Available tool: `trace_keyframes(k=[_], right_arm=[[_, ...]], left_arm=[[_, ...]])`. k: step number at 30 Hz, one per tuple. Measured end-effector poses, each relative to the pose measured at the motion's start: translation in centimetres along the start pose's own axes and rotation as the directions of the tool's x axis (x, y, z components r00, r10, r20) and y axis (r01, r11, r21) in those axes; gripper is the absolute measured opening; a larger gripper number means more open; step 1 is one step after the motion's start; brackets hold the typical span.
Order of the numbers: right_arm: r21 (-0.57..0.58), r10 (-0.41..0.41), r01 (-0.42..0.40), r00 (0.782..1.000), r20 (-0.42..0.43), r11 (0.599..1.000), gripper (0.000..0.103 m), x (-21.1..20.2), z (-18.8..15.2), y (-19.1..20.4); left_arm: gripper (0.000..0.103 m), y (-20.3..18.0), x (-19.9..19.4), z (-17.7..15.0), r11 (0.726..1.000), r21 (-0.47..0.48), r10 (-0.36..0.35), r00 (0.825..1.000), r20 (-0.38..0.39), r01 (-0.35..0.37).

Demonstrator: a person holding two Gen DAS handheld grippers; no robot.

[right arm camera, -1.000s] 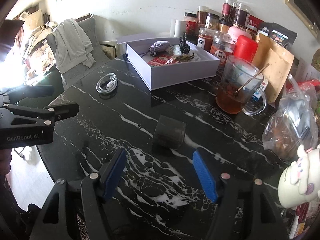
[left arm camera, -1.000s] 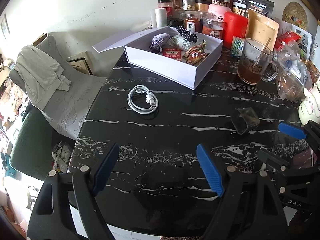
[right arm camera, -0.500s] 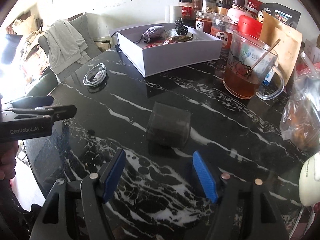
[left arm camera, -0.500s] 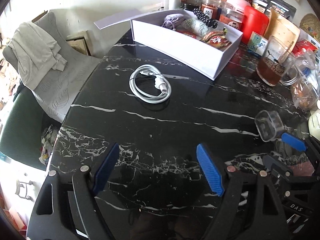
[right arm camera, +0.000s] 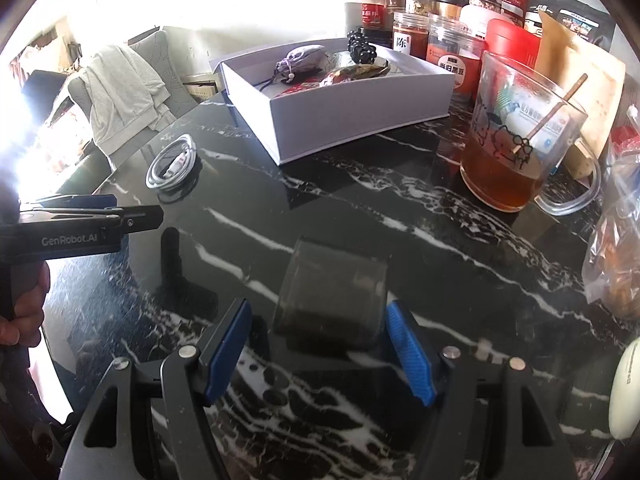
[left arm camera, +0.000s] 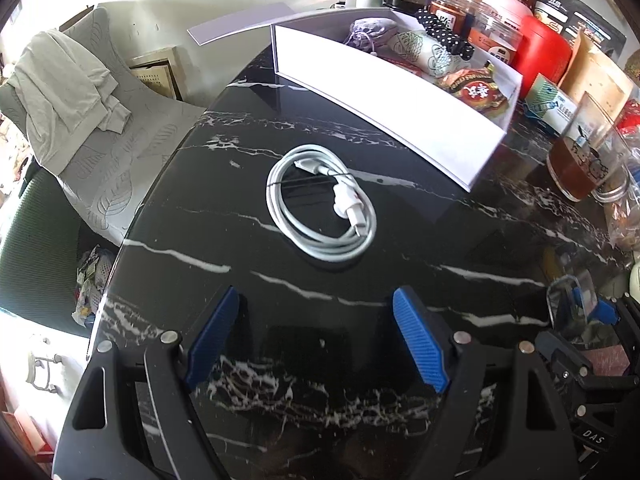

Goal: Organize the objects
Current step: 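Move the left tool to the white cable while the right approaches the dark square cup, then grasp the coiled white cable with the left tool while the right grasps the dark cup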

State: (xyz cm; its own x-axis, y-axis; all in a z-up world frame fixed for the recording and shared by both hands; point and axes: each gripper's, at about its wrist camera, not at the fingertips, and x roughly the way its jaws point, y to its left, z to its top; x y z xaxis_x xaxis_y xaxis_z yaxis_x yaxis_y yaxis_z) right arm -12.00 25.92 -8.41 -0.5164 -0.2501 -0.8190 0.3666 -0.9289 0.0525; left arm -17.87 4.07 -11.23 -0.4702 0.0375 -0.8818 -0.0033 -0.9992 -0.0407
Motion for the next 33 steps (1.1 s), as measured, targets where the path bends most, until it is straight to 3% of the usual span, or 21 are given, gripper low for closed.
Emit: trace_keyframes(k=[15, 18, 21, 25, 33], right_arm=[[0.01, 0.014, -0.015, 0.999, 0.037, 1.0, 0.07, 0.6, 0.8, -0.6], [0.008, 0.014, -0.014, 0.999, 0.037, 1.0, 0.07, 0.5, 0.7, -0.6], [0.0, 0.006, -0.006, 0.999, 0.038, 1.0, 0.063, 0.4, 0.5, -0.5], [-0.011, -0.002, 0.003, 0.999, 0.038, 1.0, 0.049, 0.0, 0.2, -0.4], [-0.017, -0.008, 0.009, 1.0, 0.025, 1.0, 0.047, -0.7, -0.7, -0.5]], left_arm=[[0.079, -0.5, 2.6, 3.8, 1.0, 0.014, 0.02, 0.999, 0.042, -0.02], [0.072, -0.8, 2.7, 3.9, 0.999, 0.047, -0.001, 0.998, 0.069, -0.002], [0.059, -1.2, 2.6, 3.9, 0.998, 0.069, -0.016, 0.997, 0.078, 0.011], [0.058, -1.5, 2.3, 3.6, 0.996, 0.088, -0.026, 0.997, 0.075, 0.019], [0.058, -3.7, 0.8, 1.1, 0.983, 0.172, -0.074, 0.996, 0.048, 0.065]])
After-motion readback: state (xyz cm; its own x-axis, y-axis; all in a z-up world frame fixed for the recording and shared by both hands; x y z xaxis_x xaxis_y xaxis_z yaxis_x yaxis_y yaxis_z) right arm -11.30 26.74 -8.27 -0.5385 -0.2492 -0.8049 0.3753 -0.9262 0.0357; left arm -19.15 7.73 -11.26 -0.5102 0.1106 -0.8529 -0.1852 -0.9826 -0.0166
